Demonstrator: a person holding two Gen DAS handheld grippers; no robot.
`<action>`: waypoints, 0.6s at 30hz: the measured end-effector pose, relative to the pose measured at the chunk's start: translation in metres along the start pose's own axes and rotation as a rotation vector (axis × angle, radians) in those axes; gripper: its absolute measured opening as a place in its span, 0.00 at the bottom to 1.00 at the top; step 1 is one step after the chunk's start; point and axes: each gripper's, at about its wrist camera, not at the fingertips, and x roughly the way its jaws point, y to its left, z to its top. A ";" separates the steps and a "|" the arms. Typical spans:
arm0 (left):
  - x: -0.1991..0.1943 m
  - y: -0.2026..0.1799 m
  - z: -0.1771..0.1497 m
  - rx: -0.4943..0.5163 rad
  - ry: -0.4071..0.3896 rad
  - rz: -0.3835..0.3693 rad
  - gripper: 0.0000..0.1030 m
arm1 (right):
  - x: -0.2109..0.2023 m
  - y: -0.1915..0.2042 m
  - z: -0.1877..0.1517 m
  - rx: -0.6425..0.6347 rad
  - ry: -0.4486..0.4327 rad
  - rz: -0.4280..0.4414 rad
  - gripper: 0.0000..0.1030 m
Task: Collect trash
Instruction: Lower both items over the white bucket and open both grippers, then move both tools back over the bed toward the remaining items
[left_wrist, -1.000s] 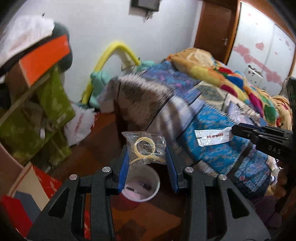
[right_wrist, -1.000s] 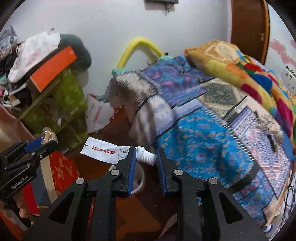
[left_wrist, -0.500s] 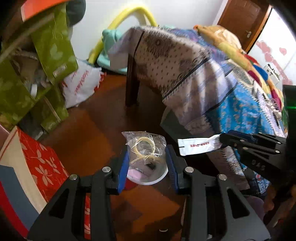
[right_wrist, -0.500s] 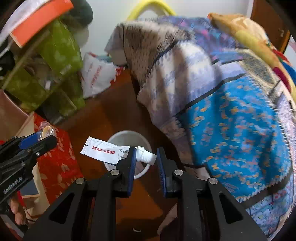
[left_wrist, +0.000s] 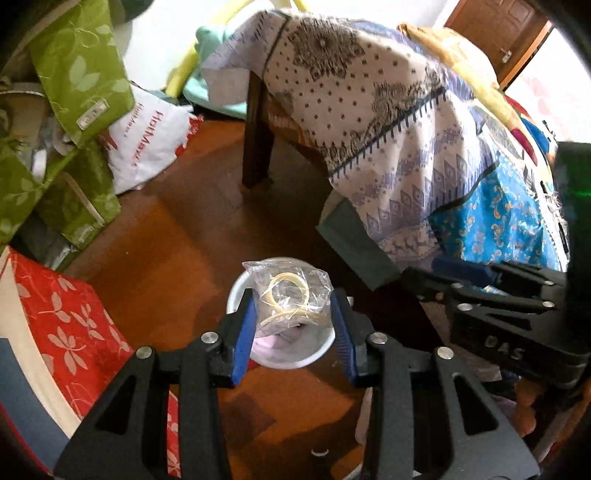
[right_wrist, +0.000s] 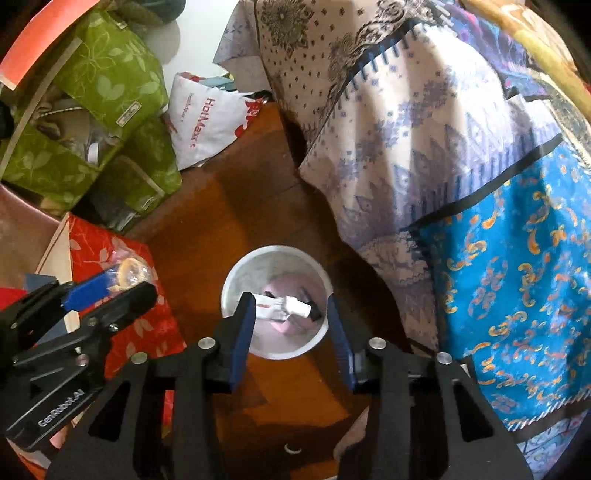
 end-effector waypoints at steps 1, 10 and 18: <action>0.004 -0.001 0.001 -0.001 0.015 0.004 0.39 | -0.002 -0.002 0.000 0.001 -0.002 0.004 0.36; 0.005 -0.013 0.000 0.019 0.039 0.039 0.49 | -0.028 -0.011 -0.005 -0.002 -0.044 0.029 0.36; -0.024 -0.023 -0.001 0.021 -0.017 0.059 0.52 | -0.059 -0.017 -0.015 0.000 -0.107 0.031 0.36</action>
